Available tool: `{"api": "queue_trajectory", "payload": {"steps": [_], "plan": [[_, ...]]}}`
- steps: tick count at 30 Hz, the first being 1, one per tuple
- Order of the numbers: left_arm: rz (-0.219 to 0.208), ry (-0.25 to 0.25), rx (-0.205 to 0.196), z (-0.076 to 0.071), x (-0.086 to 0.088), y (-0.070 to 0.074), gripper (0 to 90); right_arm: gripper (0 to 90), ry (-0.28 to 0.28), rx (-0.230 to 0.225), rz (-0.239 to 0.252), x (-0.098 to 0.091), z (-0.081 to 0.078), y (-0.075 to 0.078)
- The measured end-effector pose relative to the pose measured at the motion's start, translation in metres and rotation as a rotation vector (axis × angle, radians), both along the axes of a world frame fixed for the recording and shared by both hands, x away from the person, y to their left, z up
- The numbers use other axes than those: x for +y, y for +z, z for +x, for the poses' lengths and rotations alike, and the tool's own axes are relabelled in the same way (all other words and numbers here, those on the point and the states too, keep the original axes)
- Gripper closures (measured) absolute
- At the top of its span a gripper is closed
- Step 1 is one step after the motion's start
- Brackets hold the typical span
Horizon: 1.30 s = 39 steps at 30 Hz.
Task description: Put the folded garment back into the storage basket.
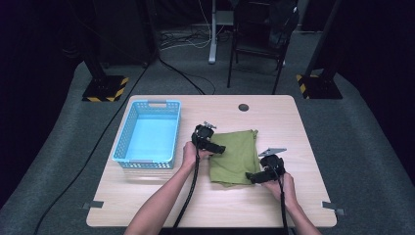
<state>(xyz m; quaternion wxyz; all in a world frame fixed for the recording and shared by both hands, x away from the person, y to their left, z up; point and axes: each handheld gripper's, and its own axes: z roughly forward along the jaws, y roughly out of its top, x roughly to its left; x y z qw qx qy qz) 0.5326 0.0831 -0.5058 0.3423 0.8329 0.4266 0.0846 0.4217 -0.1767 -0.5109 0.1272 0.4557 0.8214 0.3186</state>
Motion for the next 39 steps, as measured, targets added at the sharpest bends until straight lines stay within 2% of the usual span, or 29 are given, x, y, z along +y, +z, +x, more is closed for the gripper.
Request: {"api": "queue_trajectory", "payload": {"steps": [10,16,20,25,32,39], "plan": [[0.002,-0.014,-0.003,0.002,-0.005,-0.003,6.4,0.0,0.001,0.014,0.001,0.001,0.0,-0.003],[-0.007,-0.017,0.002,0.001,-0.007,-0.004,13.8,0.2,-0.004,0.024,-0.005,0.002,0.001,-0.005],[-0.013,-0.018,-0.005,0.001,-0.008,-0.004,19.8,4.1,0.004,0.019,-0.012,0.003,0.0,-0.004],[-0.029,-0.02,-0.016,-0.003,-0.008,-0.005,27.6,13.5,0.021,0.009,-0.016,0.005,-0.002,-0.002],[-0.054,-0.019,-0.002,-0.006,-0.008,-0.004,42.2,32.3,0.05,0.005,0.007,0.007,-0.004,0.001],[-0.132,-0.009,0.028,-0.008,-0.006,-0.007,59.9,52.8,0.067,0.01,0.049,0.007,-0.005,0.001]]}}
